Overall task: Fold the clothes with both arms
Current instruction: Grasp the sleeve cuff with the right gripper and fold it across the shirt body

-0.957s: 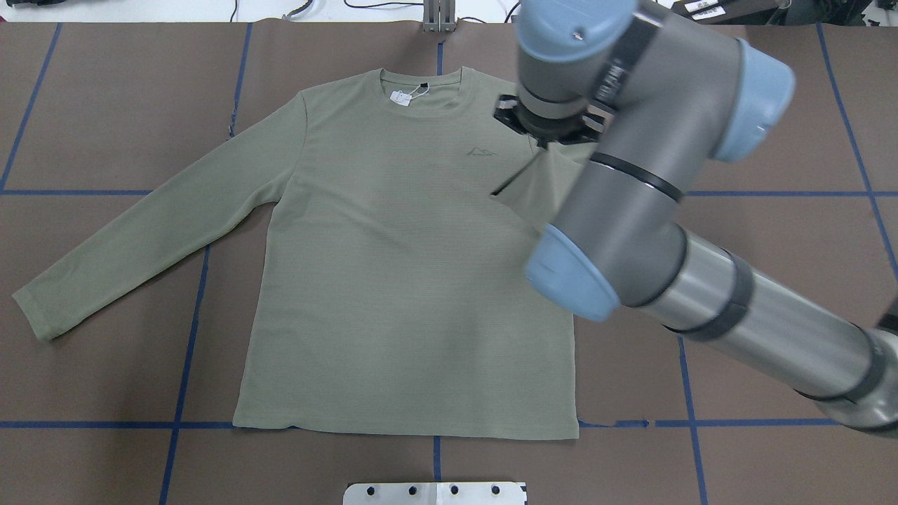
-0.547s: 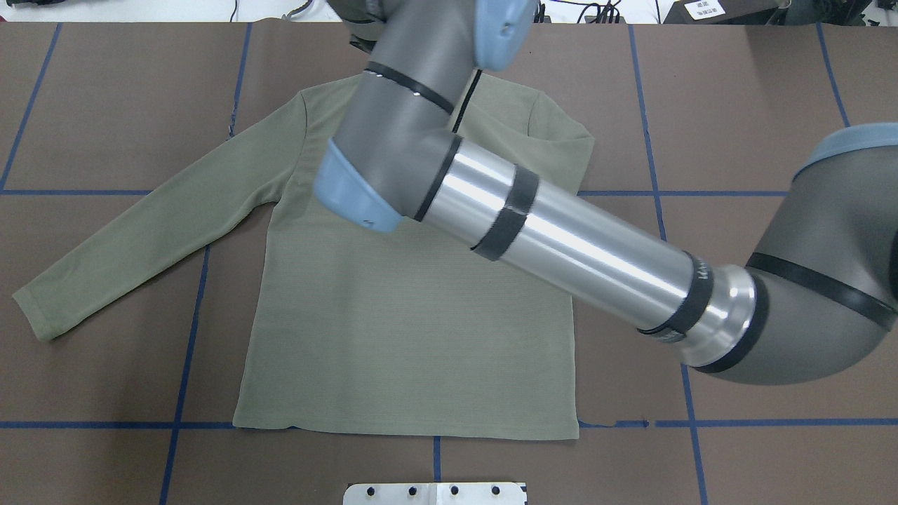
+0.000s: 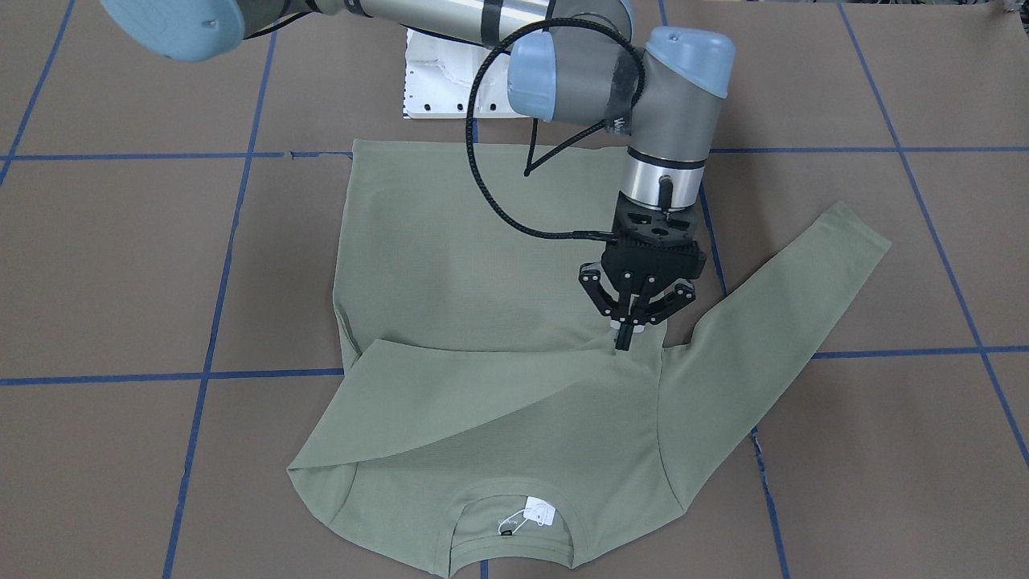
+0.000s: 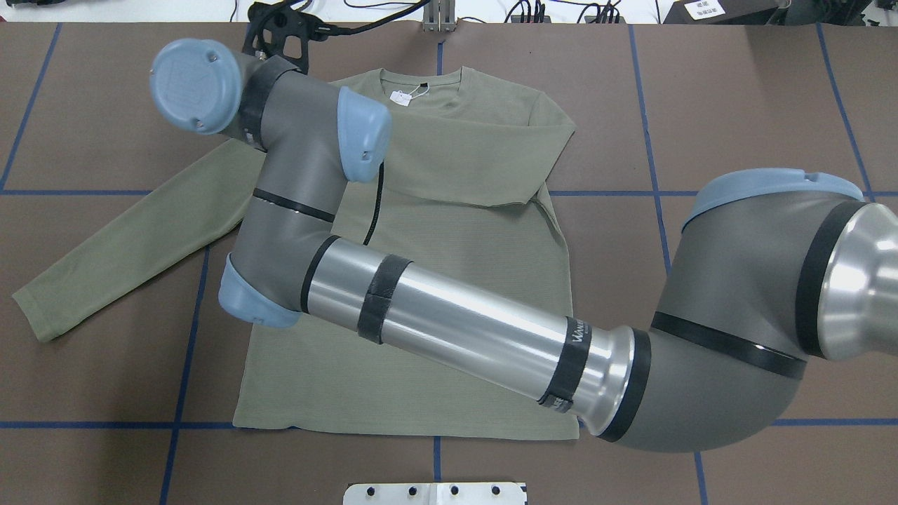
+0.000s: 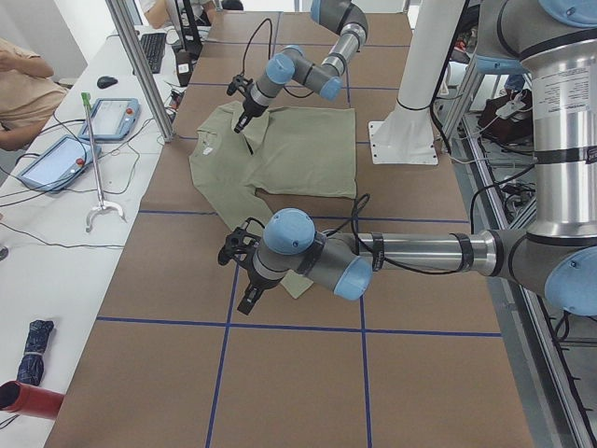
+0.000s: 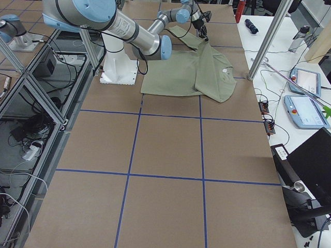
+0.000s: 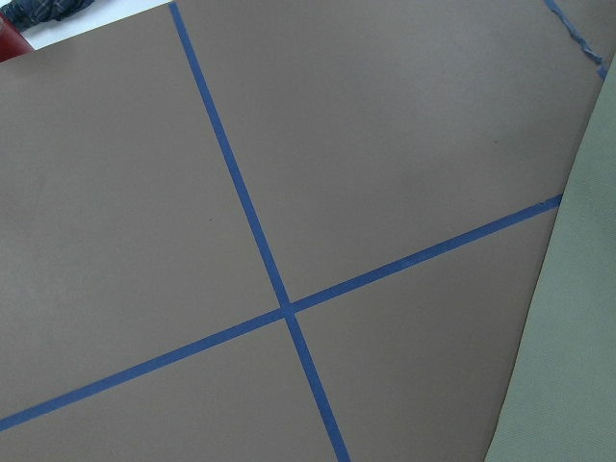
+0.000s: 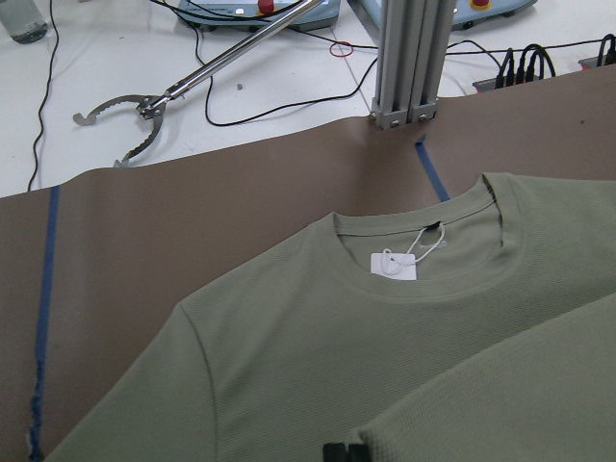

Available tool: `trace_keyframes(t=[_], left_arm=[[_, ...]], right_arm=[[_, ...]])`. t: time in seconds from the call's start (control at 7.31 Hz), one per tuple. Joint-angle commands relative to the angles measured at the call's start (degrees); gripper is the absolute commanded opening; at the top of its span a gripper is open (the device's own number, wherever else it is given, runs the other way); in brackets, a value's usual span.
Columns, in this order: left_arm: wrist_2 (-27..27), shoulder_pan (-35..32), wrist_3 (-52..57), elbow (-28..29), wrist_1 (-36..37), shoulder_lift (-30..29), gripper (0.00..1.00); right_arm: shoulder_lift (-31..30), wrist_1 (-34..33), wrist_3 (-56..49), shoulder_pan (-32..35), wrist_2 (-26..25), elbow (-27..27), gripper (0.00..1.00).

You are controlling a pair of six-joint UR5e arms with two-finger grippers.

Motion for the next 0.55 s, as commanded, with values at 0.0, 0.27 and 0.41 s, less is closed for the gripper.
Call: trace_keyframes(t=[0.0,0.27,0.41], left_arm=[[0.0,-0.1,0.1,0.7,-0.2,0.1,1.00],[0.0,0.0,0.0,0.7,-0.2,-0.1,1.00],[0.1,0.0,0.1,0.7,-1.2,-0.1,1.00]], right_arm=[[2.8,4.5,1.1,-0.8,-0.9,-5.8,0.00],[3.4,5.5,1.1,-0.3,-0.8,-6.3,0.19],[3.7,5.4,1.1,0.0,-0.6,-6.4,0.57]])
